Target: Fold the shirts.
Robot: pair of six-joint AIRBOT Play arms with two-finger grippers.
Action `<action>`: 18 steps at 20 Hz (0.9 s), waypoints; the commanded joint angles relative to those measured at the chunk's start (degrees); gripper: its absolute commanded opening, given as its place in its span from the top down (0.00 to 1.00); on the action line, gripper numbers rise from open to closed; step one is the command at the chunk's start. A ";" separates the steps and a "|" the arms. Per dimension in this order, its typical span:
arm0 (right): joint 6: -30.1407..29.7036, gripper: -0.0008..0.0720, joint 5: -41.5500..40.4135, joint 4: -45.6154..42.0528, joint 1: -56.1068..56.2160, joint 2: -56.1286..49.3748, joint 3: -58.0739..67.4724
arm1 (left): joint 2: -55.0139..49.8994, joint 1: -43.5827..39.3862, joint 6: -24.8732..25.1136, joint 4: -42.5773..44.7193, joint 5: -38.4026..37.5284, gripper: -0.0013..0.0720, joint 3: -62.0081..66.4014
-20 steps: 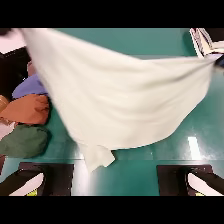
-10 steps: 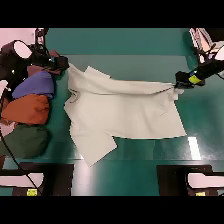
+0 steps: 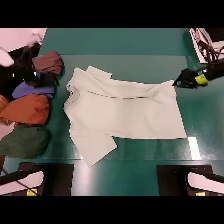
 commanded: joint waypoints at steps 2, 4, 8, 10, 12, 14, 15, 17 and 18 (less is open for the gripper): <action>-1.07 0.54 -2.51 1.42 -0.66 9.33 -10.99 | 12.09 1.07 0.37 -5.60 0.59 0.30 -24.50; -1.05 0.53 -3.61 1.44 -0.66 11.80 -14.01 | 14.78 1.07 0.44 -9.42 2.32 0.30 -32.96; -1.03 0.54 -3.32 1.44 -0.66 12.83 -15.04 | 15.23 -1.57 4.90 -16.90 6.25 0.30 -40.57; -1.03 0.54 -3.37 1.44 -0.66 12.83 -15.04 | 15.17 -5.29 4.63 -16.81 9.53 0.30 -41.59; -1.03 0.54 -3.13 1.42 -0.66 12.85 -15.04 | 14.86 -8.11 3.34 -16.46 11.41 0.30 -41.77; -1.03 0.54 -2.99 1.40 -0.66 12.85 -15.04 | 14.86 -8.61 2.03 -15.74 11.37 0.30 -41.81; -1.03 0.54 -2.67 1.20 -0.68 12.85 -15.04 | 14.88 -8.61 2.05 -15.72 11.28 0.51 -41.79; -1.05 0.54 -0.63 0.28 -0.76 12.85 -15.04 | 14.88 -8.61 2.21 -15.56 10.45 0.95 -40.72; -1.05 0.53 1.03 -1.03 -1.44 12.85 -15.06 | 14.99 -8.61 2.05 -15.10 9.14 0.95 -39.23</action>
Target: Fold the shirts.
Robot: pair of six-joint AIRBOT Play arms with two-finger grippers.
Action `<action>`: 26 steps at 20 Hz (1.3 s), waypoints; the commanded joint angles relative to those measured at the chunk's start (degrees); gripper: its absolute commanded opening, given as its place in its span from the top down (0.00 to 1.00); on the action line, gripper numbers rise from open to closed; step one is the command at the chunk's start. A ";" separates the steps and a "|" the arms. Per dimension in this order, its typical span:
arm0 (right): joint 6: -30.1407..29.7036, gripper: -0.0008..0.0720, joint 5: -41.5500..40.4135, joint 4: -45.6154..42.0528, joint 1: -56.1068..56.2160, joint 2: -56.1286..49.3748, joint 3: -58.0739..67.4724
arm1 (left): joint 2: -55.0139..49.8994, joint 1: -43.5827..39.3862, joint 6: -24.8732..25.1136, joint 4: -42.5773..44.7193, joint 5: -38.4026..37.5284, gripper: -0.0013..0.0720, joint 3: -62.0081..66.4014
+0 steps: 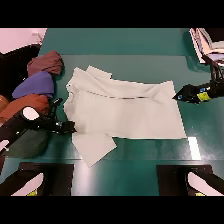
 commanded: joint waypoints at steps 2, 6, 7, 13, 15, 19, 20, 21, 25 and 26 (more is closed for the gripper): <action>0.04 0.54 6.51 -5.86 -2.86 0.07 -0.07 | 0.87 -0.55 -0.50 2.97 -3.87 0.95 5.33; 0.09 0.53 7.98 -10.40 -13.31 2.10 -6.88 | 2.47 -0.55 -0.46 5.49 -6.47 0.95 11.02; 0.09 0.50 6.40 -10.43 -16.94 3.26 -11.13 | 2.47 -0.55 -0.44 5.27 -6.38 0.95 11.19; -4.11 0.38 -0.52 -3.13 -33.75 4.72 -33.92 | 2.47 -0.55 -0.50 5.22 -4.31 0.95 11.19; -5.11 0.38 -4.39 -2.36 -33.77 4.70 -37.38 | 2.47 -0.55 -1.66 5.16 -3.85 0.95 11.19; -5.09 0.40 -8.44 -2.05 -28.00 4.59 -38.38 | 2.47 -0.55 -1.79 5.14 -3.85 0.95 11.19; -5.09 0.40 -9.60 -1.33 -26.16 4.59 -38.38 | 2.47 -0.55 -1.79 5.11 -3.82 0.95 11.19; -5.09 0.47 -11.21 -0.35 -24.41 4.61 -38.38 | 2.47 -0.55 -1.79 5.11 -3.78 0.95 11.19; -5.09 0.97 -15.30 1.68 -18.21 4.66 -36.41 | 2.47 -0.55 -1.77 5.49 -4.57 0.95 11.78; -5.09 0.96 -14.47 1.66 -16.72 4.98 -34.51 | 2.49 -0.55 -1.79 5.90 -5.44 0.95 12.76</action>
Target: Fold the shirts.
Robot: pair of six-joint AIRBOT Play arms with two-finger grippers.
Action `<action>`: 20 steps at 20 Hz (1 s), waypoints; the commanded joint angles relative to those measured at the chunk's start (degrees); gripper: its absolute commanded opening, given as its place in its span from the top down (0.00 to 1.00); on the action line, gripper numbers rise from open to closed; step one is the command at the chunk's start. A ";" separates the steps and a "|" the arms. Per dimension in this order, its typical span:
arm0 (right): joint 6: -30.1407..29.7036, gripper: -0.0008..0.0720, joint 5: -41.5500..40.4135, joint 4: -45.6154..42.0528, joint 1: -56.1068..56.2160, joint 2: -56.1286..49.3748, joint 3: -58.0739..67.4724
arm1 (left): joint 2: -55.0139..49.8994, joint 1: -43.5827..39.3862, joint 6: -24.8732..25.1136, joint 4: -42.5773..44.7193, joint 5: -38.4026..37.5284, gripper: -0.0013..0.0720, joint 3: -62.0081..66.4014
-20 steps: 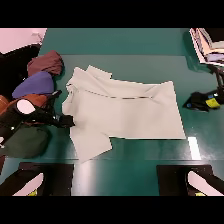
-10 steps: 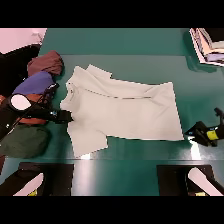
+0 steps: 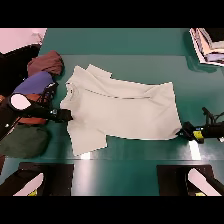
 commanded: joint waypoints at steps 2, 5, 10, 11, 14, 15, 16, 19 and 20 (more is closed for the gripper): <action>-0.02 0.96 0.81 1.53 6.69 3.45 8.28 | 0.09 0.00 -0.83 2.40 -4.55 0.95 6.19; 0.02 0.96 2.56 1.53 8.85 11.17 22.32 | 3.61 0.00 -1.64 3.93 -7.89 0.95 20.17; 0.04 0.96 3.89 1.31 8.90 18.56 50.12 | 8.33 0.00 -3.89 4.55 -9.51 0.95 55.71; 0.04 0.96 3.93 1.29 8.90 19.10 54.69 | 8.33 0.00 -4.92 4.52 -10.14 0.95 63.12; 0.07 0.96 5.16 0.90 8.90 19.30 66.82 | 8.33 0.00 -6.91 4.52 -9.86 0.95 79.49; 0.52 0.97 6.73 -0.59 8.90 18.71 70.51 | 8.33 0.00 -7.21 4.50 -8.68 0.95 82.64; 1.66 0.97 9.18 -2.97 8.90 17.62 74.71 | 8.33 0.00 -7.30 4.52 -8.39 0.95 84.61; 3.39 0.97 17.88 -8.85 8.92 12.57 86.49 | 8.33 0.00 -8.72 4.52 -8.48 0.95 83.14; 3.67 0.97 20.31 -9.27 8.92 10.40 89.74 | 8.31 0.00 -8.72 4.50 -8.50 0.95 80.56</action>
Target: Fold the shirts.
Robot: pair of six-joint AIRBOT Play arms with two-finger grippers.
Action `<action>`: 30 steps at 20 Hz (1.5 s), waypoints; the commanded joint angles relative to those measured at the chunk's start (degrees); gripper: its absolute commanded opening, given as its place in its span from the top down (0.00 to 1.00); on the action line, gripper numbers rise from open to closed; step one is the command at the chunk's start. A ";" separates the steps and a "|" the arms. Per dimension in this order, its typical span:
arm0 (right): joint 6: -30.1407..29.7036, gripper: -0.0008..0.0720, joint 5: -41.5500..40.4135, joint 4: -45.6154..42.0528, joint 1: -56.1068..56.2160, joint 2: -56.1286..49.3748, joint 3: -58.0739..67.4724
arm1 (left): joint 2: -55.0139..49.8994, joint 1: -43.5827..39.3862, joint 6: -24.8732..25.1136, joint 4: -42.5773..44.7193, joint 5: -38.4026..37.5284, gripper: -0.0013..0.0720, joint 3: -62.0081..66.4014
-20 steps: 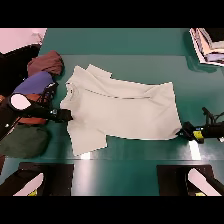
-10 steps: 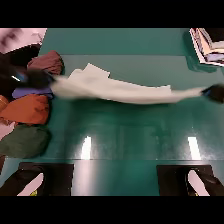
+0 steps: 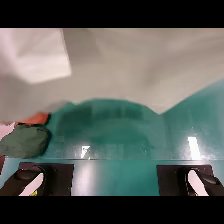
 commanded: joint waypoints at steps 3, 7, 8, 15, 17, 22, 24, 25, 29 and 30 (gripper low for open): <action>3.41 0.97 10.36 -4.33 0.09 -9.42 12.31 | -2.47 0.00 -1.14 0.26 -0.79 0.95 -10.45; 3.78 0.97 11.32 -4.52 1.05 -16.90 0.31 | -13.14 0.00 1.84 0.79 -4.50 0.95 -20.33; 3.76 0.97 11.21 -4.59 1.77 -19.54 -3.26 | -16.87 0.00 1.88 0.79 -4.35 0.95 -22.32; 3.65 0.97 3.19 -4.57 7.34 -42.73 -16.85 | -42.80 0.00 5.55 0.55 0.17 0.95 -25.81; 3.65 0.97 -3.10 -3.91 7.67 -47.41 -16.26 | -46.25 0.35 6.67 0.76 6.23 0.95 -25.81; 3.50 0.97 -5.35 -4.07 8.11 -53.46 -5.53 | -47.60 2.84 8.02 1.16 14.69 0.95 -25.35; 2.56 0.97 -3.37 -4.59 9.03 -52.72 -4.35 | -47.47 4.22 8.39 1.20 10.16 0.95 -25.24; 2.25 0.97 -2.43 -4.61 9.29 -51.63 -5.88 | -47.50 4.81 9.70 1.22 6.56 0.95 -25.29; 2.25 0.97 -6.80 -4.59 11.78 -46.66 -19.17 | -47.56 4.63 13.90 1.84 -0.72 0.95 -29.59; 2.27 0.97 -7.93 -4.52 12.02 -46.03 -22.12 | -47.56 4.63 13.90 1.86 -0.66 0.95 -31.95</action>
